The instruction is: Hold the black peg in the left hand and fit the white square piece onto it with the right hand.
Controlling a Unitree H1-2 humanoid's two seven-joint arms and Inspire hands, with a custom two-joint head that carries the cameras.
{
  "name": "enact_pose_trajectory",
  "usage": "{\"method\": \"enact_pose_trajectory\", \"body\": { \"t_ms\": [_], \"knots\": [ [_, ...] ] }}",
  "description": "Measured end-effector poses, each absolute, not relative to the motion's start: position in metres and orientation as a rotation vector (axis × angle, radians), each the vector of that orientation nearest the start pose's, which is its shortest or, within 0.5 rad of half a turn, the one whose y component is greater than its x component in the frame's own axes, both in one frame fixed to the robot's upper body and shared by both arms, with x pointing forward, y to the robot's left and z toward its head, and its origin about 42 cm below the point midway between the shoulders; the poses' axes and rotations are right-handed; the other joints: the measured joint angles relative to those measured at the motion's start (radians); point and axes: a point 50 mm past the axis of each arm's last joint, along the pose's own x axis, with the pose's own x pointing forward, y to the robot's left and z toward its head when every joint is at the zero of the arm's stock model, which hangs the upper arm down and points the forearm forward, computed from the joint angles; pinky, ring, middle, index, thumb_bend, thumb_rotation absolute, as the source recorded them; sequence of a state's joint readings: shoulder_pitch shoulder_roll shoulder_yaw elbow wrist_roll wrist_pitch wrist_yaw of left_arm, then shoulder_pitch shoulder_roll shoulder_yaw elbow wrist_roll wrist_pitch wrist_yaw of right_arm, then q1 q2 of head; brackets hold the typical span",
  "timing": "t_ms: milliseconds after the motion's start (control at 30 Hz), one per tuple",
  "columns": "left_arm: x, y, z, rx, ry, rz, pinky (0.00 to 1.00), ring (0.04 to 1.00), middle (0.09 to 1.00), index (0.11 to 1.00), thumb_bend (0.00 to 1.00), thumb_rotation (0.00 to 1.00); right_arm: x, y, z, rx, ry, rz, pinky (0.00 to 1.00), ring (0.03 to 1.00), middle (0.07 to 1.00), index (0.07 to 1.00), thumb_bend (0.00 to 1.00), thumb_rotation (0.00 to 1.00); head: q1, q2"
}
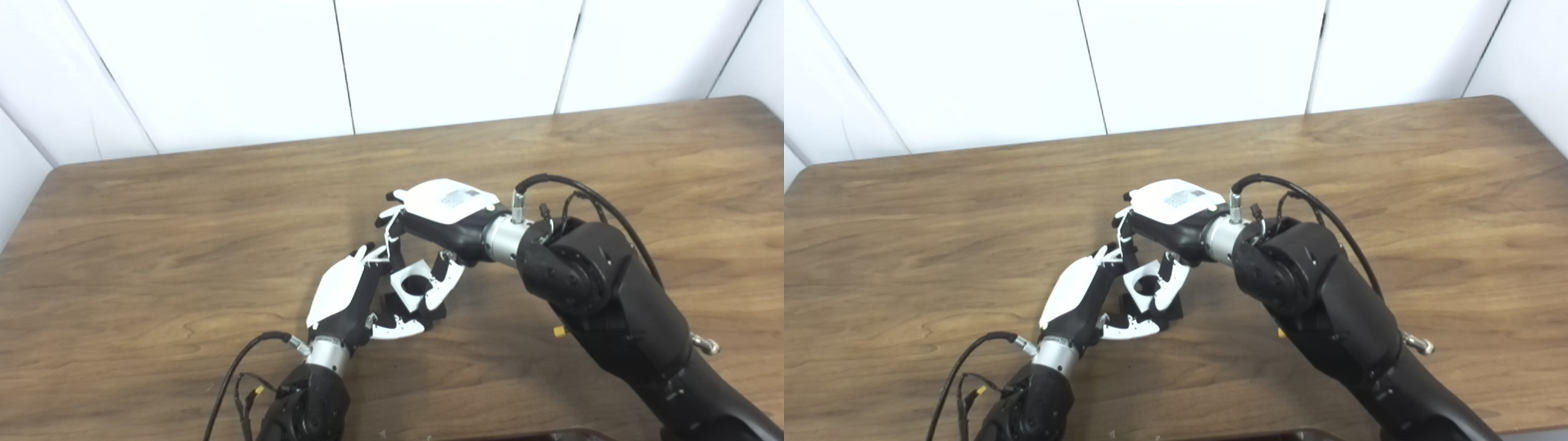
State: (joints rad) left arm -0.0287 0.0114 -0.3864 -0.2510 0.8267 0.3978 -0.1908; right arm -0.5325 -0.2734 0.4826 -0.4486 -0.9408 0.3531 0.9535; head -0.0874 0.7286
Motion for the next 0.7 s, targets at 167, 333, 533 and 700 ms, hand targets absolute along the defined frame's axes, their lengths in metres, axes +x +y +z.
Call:
{"method": "enact_pose_trajectory", "body": {
  "t_ms": [167,333,533,700],
  "knots": [
    [0.2702,0.1182,0.1449,0.810,0.034,-0.279,1.00,1.000,0.917,0.488,0.51,0.08,0.3337,-0.1187,0.2890,-1.381,-0.239,0.752,0.98,1.000,0.885,0.487,0.52,0.14,0.000,0.002],
    [0.2701,0.1181,0.1448,0.809,0.034,-0.278,1.00,1.000,0.916,0.488,0.51,0.08,0.3354,-0.1199,0.2884,-1.383,-0.232,0.748,1.00,1.000,0.890,0.487,0.52,0.14,0.000,0.002],
    [0.2700,0.1182,0.1447,0.809,0.034,-0.278,1.00,1.000,0.917,0.489,0.51,0.08,0.3381,-0.1214,0.2882,-1.394,-0.229,0.738,0.98,1.000,0.890,0.486,0.53,0.14,0.000,0.002],
    [0.2700,0.1182,0.1447,0.810,0.034,-0.278,1.00,1.000,0.917,0.489,0.51,0.08,0.3414,-0.1246,0.2883,-1.397,-0.223,0.728,0.98,0.998,0.881,0.486,0.53,0.14,-0.002,0.003]
  ]
}}
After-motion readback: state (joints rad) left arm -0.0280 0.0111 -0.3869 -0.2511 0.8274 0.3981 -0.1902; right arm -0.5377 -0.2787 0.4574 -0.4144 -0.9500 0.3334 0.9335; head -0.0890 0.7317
